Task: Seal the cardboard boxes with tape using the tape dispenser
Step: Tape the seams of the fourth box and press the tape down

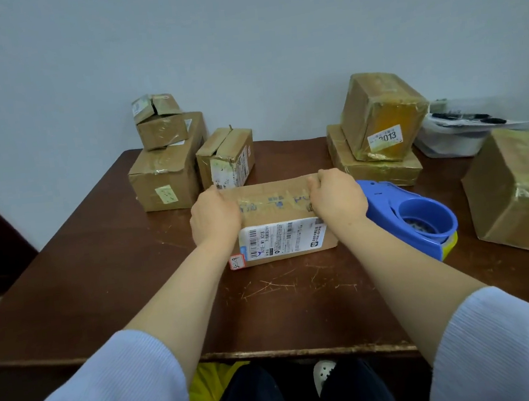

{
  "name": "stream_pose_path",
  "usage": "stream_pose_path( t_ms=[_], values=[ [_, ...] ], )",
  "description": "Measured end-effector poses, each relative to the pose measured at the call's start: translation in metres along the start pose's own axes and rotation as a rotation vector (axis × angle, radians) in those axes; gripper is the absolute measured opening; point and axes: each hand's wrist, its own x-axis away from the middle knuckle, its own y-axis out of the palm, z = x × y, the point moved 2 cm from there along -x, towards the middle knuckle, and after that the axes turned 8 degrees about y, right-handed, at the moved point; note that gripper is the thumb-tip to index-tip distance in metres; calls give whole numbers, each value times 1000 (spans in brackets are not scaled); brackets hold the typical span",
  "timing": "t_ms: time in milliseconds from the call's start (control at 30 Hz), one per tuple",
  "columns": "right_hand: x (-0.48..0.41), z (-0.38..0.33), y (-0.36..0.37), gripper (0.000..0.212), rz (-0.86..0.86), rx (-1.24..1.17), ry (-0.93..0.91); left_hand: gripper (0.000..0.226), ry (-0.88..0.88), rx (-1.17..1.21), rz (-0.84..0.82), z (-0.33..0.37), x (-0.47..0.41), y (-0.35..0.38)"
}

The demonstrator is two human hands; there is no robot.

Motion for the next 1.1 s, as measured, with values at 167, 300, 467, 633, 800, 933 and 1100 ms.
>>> stream_pose_path(
  t_ms=[167, 300, 467, 633, 800, 933, 1100],
  values=[
    [12, -11, 1, 102, -266, -31, 13, 105, -15, -2, -232, 4, 8, 4],
    [11, -6, -3, 89, -197, 49, -77, 98, 27, -41, -154, 2, 8, 3],
    [5, 6, -13, 47, -161, -106, -119, 66, -22, 227, -95, -12, 4, 1],
    [-3, 1, -11, 32, -263, -232, -19, 54, -45, 320, -105, -17, 0, -9],
    [0, 3, 6, 47, -289, -195, -64, 68, -61, 365, -170, -17, 5, -3],
    [-3, 0, 1, 42, -170, 69, -120, 64, -46, 205, -242, -13, 8, -8],
    [19, -11, -9, 54, -137, 268, -367, 58, 443, -652, -180, 3, 17, -21]
  ],
)
